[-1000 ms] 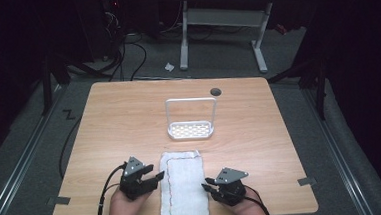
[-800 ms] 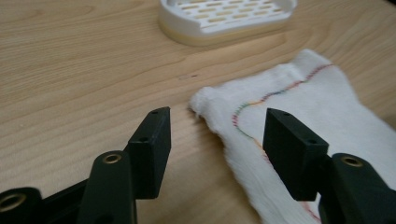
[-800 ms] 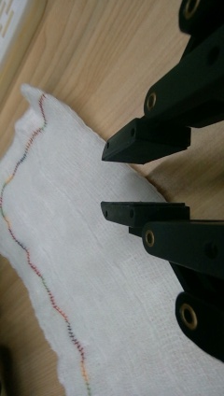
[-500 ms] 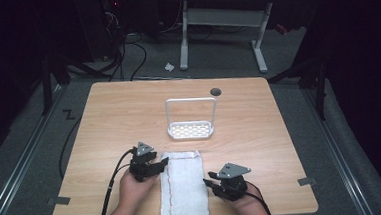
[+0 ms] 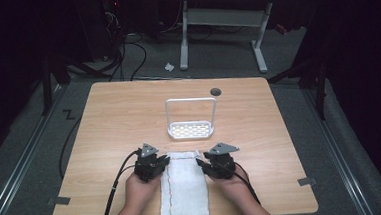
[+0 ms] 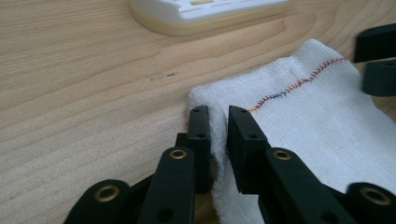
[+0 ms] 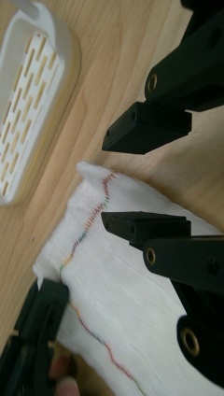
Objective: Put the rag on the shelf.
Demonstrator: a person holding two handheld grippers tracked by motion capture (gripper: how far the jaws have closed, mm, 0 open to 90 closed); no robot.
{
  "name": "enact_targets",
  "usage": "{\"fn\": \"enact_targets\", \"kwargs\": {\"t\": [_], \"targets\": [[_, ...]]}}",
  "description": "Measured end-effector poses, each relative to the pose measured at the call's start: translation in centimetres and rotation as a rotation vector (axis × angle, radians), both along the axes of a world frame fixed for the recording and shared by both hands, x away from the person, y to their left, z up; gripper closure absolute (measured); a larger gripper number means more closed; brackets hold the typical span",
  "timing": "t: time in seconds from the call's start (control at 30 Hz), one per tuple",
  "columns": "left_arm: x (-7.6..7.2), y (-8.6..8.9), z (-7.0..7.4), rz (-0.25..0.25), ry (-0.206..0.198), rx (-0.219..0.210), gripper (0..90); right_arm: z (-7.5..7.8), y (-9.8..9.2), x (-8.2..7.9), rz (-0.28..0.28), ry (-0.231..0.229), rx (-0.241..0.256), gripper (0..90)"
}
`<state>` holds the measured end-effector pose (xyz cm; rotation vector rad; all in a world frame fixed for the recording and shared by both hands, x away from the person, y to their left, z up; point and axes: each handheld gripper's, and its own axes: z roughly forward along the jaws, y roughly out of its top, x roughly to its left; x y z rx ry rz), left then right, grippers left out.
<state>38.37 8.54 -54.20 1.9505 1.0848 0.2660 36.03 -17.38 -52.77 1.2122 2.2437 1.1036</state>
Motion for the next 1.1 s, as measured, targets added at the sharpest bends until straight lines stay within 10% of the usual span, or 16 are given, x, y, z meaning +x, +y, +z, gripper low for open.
{"fn": "enact_targets", "kwargs": {"t": [0.3, 0.57, 0.9, 1.1], "targets": [[0.0, 0.0, 0.0, -0.008, 0.002, 0.002, 82.0, -1.0, 0.9, 1.9, -0.035, 0.048, 0.004, 57.1], [-0.3, 0.0, 0.0, -0.015, -0.003, 0.009, 81.9, -1.2, 1.2, 1.4, -0.003, 0.064, 0.046, 81.9], [-0.7, 0.0, 0.4, -0.021, -0.03, -0.018, 83.8, -0.9, 1.4, 0.4, 0.012, -0.016, 0.017, 85.7], [-2.1, 0.0, 1.5, -0.02, -0.128, -0.071, 83.6, -0.1, 1.1, -0.9, 0.009, -0.096, 0.024, 85.6]]}}
